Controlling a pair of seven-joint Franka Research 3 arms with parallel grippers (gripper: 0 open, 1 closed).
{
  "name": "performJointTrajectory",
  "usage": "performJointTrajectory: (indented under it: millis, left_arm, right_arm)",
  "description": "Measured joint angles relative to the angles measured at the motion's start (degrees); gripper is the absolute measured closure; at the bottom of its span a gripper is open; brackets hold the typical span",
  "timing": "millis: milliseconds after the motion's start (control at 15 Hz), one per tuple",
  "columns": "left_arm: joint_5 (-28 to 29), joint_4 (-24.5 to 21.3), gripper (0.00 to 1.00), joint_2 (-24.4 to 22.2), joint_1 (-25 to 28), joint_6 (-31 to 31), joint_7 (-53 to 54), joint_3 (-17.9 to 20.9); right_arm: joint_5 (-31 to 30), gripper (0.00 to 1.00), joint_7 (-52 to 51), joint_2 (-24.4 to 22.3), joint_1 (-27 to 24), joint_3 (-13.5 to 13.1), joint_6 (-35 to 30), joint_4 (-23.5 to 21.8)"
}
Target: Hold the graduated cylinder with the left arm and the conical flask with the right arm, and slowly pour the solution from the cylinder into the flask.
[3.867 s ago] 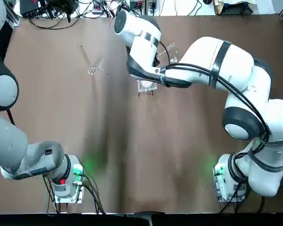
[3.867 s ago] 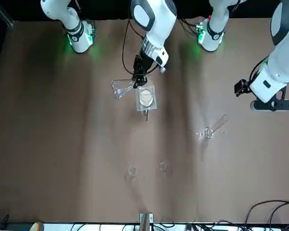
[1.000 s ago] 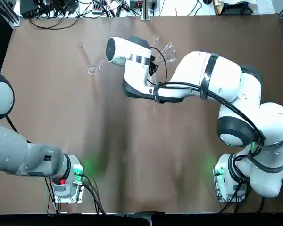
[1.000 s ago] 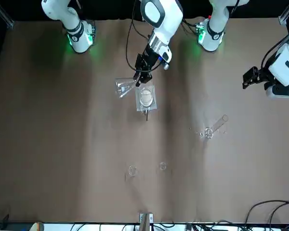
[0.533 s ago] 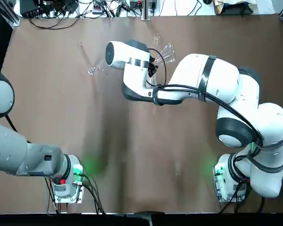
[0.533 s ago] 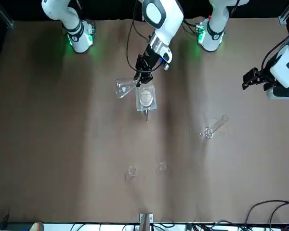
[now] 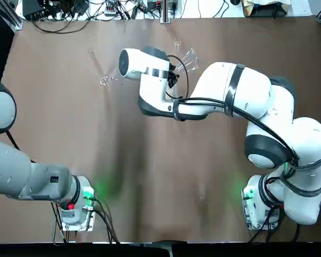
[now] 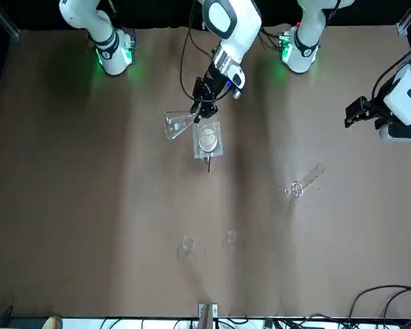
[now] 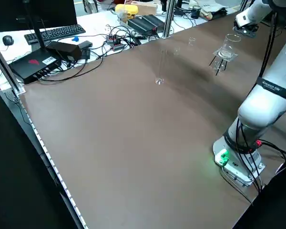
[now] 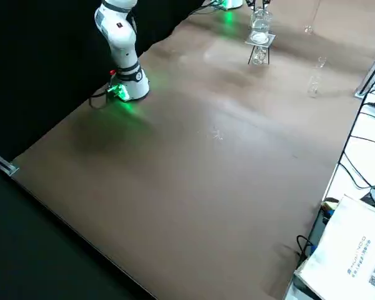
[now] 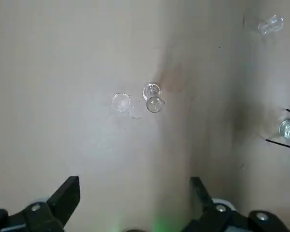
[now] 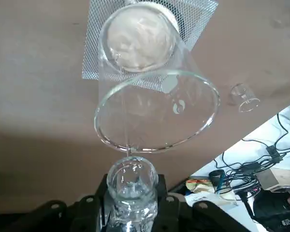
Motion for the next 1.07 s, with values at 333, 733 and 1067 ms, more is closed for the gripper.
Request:
performJointTrajectory:
  millis: [333, 733, 1067]
  left_arm:
    - [0.0, 0.0, 0.00, 0.0, 0.0, 0.0, 0.0, 0.0]
    - [-1.7, 0.0, 0.00, 0.0, 0.1, 0.3, 0.0, 0.0]
    - [-2.4, 0.0, 0.00, 0.0, 0.7, 0.3, 0.0, 0.0]
  right_arm:
    - [-0.1, 0.61, 0.0, 0.0, 0.0, 0.0, 0.0, 0.0]
    - [-0.1, 0.61, -0.1, 0.0, 0.0, 0.0, 0.0, 0.0]
    - [0.2, 0.61, -0.3, 0.0, -0.1, -0.1, -0.1, 1.0]
